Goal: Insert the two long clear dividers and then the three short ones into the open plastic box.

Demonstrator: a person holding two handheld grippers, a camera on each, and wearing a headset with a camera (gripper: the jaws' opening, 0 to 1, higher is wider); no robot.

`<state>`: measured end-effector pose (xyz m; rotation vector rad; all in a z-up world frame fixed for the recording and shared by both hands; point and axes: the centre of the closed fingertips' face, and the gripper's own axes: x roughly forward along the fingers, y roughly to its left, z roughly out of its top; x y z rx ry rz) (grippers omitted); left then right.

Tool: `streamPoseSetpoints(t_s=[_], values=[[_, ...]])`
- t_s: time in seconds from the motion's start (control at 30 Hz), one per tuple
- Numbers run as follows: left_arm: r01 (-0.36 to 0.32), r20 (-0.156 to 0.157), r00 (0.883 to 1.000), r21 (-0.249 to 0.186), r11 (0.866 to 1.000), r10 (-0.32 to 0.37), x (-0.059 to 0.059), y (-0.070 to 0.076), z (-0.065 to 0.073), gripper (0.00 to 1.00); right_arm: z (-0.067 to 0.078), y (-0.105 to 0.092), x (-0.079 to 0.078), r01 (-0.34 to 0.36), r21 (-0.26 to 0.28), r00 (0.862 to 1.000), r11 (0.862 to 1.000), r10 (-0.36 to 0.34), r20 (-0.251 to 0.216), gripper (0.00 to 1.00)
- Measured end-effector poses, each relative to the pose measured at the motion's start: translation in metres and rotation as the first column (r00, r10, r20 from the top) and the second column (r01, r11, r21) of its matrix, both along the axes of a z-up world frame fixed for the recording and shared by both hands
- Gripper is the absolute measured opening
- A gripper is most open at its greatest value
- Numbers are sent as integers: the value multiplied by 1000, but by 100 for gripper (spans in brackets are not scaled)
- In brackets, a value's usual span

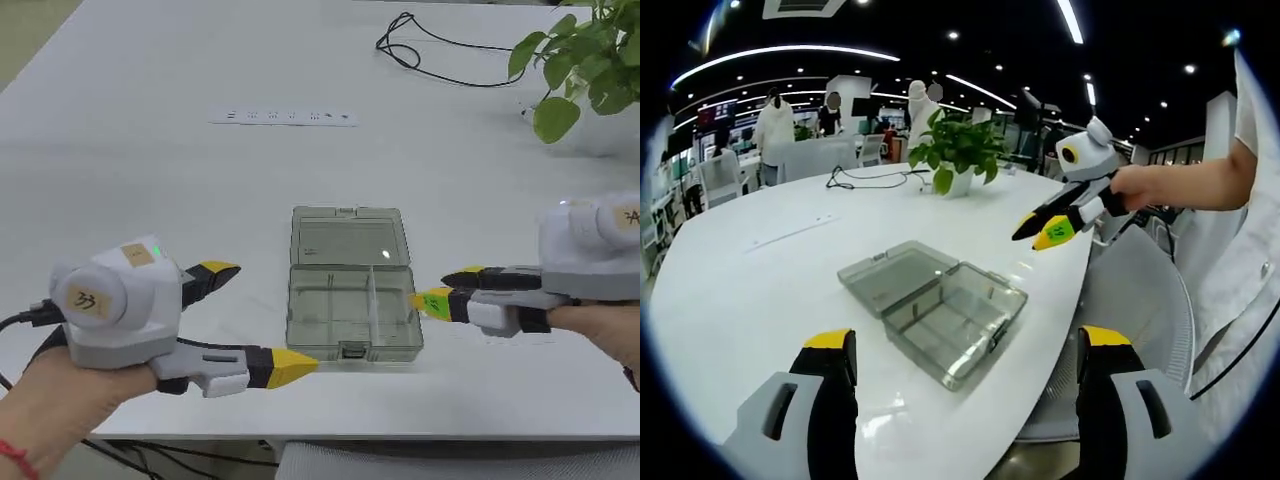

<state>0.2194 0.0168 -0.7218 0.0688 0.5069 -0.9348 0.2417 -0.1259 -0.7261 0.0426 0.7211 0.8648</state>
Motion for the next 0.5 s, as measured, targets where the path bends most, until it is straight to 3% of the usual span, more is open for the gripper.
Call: streamPoseSetpoints(t_s=[0.27, 0.5], values=[[-65, -2, 998, 18, 998, 65, 3, 13, 1, 92, -1, -13, -9, -92, -34, 993, 995, 94, 74, 52], [-132, -42, 990, 59, 989, 135, 5, 32, -9, 89, -3, -25, -16, -162, -66, 975, 985, 170, 141, 58]])
